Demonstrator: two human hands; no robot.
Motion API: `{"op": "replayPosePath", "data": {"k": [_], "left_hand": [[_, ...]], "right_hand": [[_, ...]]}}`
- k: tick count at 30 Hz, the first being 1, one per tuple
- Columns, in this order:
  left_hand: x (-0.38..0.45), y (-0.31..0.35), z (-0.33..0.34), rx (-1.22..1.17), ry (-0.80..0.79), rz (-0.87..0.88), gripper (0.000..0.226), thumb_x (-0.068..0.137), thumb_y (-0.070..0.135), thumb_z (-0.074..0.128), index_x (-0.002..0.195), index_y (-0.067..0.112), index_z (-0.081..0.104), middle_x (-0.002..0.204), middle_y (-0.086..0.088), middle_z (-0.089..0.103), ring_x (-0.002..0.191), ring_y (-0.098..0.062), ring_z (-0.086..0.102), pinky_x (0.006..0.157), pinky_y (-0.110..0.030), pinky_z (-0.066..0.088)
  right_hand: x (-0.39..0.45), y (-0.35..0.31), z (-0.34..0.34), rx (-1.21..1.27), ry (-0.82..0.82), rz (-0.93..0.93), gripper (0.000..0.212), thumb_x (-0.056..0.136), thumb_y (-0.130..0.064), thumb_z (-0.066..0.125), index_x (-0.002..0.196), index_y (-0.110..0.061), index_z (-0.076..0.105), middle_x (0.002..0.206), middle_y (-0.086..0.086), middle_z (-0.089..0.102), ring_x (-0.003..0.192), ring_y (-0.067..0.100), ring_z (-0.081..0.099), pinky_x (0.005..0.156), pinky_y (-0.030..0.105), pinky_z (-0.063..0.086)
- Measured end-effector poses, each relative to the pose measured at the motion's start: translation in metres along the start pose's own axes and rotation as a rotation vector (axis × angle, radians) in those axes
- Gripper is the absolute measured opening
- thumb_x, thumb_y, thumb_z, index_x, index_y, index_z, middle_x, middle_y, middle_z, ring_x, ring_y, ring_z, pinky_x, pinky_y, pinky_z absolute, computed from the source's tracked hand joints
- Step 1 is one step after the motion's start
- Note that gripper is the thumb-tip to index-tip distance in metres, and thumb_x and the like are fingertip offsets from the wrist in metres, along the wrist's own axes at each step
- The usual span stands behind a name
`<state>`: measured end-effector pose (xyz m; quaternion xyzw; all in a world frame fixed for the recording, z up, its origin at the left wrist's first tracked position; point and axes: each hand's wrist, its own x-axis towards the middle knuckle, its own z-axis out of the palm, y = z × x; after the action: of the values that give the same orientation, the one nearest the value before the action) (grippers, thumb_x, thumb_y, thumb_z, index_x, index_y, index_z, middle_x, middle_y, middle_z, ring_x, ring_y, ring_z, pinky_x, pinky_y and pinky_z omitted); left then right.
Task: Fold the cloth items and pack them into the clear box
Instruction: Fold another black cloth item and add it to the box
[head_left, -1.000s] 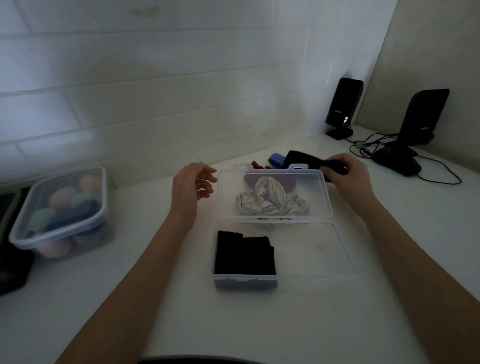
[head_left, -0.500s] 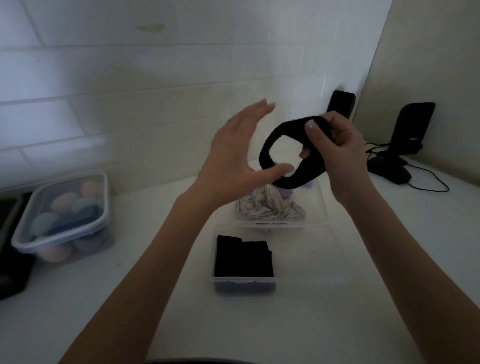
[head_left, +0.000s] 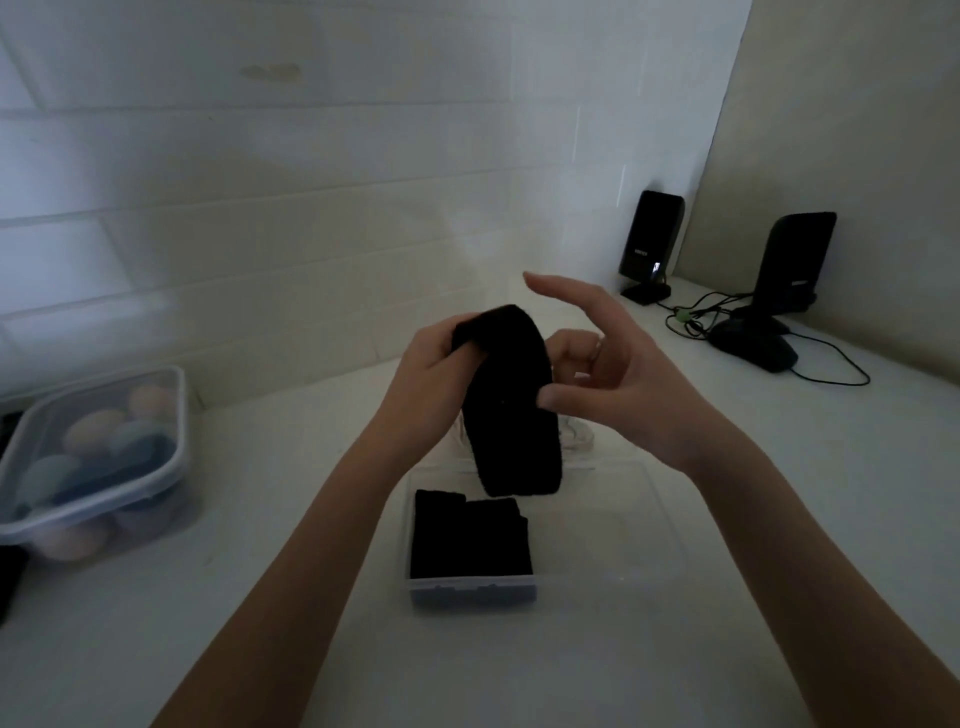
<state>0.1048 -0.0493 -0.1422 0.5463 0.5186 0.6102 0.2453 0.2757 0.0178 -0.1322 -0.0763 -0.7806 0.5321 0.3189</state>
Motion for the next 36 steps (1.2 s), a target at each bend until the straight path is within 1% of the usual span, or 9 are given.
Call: {"op": "replayPosePath", "data": {"k": [4,6,11,17,23,25,29,32,36], "left_hand": [[-0.006,0.002,-0.001,-0.05,-0.117,-0.151,0.037,0.083,0.033,0.044,0.093,0.003,0.065,0.085,-0.013,0.065,0.077,-0.029,0.064,0.078,-0.042,0.049],[-0.01,0.004,-0.001,-0.239,-0.196,-0.258,0.037,0.084,0.035,0.042,0.092,0.01,0.068,0.09,-0.009,0.072,0.084,-0.032,0.07,0.086,-0.047,0.053],[-0.013,0.011,0.005,-0.481,-0.346,-0.339,0.054,0.078,0.057,0.046,0.11,0.018,0.063,0.108,-0.004,0.071,0.088,-0.026,0.07,0.075,-0.036,0.058],[-0.022,0.01,0.001,-0.032,-0.462,-0.197,0.03,0.07,0.019,0.077,0.099,0.022,0.069,0.095,0.002,0.076,0.094,-0.017,0.071,0.09,-0.029,0.053],[-0.025,0.011,0.007,-0.078,-0.518,-0.236,0.017,0.084,0.012,0.062,0.099,0.005,0.066,0.083,0.0,0.074,0.084,-0.022,0.072,0.078,-0.024,0.055],[-0.026,0.013,0.006,-0.102,-0.548,-0.25,0.018,0.079,0.017,0.065,0.094,0.006,0.067,0.083,-0.003,0.074,0.083,-0.024,0.072,0.077,-0.027,0.055],[-0.027,0.016,0.006,-0.062,-0.619,-0.262,0.022,0.073,0.012,0.071,0.094,0.011,0.065,0.08,0.004,0.075,0.081,-0.019,0.072,0.078,-0.029,0.055],[-0.027,0.016,0.006,0.006,-0.65,-0.247,0.024,0.075,0.003,0.071,0.094,0.017,0.065,0.08,0.012,0.074,0.081,-0.011,0.071,0.076,-0.021,0.054],[-0.026,0.013,0.007,-0.061,-0.555,-0.271,0.01,0.083,0.003,0.062,0.09,0.01,0.065,0.075,0.0,0.074,0.073,-0.018,0.072,0.066,-0.022,0.055]], "right_hand": [[0.005,-0.002,0.013,-0.037,0.133,-0.036,0.062,0.077,0.005,0.069,0.127,-0.024,0.049,0.067,-0.012,0.061,0.058,0.012,0.047,0.065,0.022,0.049],[0.006,-0.001,0.017,-0.1,0.243,-0.054,0.055,0.076,0.002,0.071,0.121,-0.023,0.054,0.068,-0.01,0.061,0.059,0.017,0.047,0.066,0.023,0.051],[0.007,0.002,0.021,-0.29,0.355,-0.021,0.043,0.077,-0.006,0.072,0.117,-0.021,0.061,0.079,0.001,0.053,0.059,0.005,0.043,0.066,0.01,0.042],[0.008,0.005,0.02,-0.276,0.351,0.027,0.012,0.079,-0.021,0.067,0.085,-0.026,0.059,0.089,-0.004,0.06,0.072,-0.001,0.053,0.062,0.012,0.04],[0.006,0.002,0.018,0.018,0.376,0.05,0.01,0.09,-0.018,0.058,0.086,-0.011,0.051,0.06,0.003,0.064,0.057,0.037,0.051,0.057,0.037,0.041],[0.008,0.003,0.019,0.032,0.423,0.052,0.016,0.09,-0.022,0.058,0.091,-0.007,0.052,0.065,0.015,0.065,0.06,0.036,0.056,0.059,0.039,0.046],[0.008,0.003,0.019,0.068,0.469,0.072,0.029,0.089,-0.034,0.059,0.093,-0.006,0.053,0.091,0.045,0.06,0.08,0.062,0.057,0.073,0.069,0.045],[0.008,0.005,0.017,0.108,0.504,0.116,0.028,0.09,-0.036,0.058,0.095,-0.009,0.055,0.096,0.041,0.063,0.089,0.057,0.061,0.081,0.066,0.046],[0.008,0.006,0.017,0.188,0.425,0.187,0.05,0.081,-0.049,0.063,0.111,-0.009,0.056,0.106,0.035,0.064,0.102,0.056,0.057,0.09,0.064,0.043]]}}
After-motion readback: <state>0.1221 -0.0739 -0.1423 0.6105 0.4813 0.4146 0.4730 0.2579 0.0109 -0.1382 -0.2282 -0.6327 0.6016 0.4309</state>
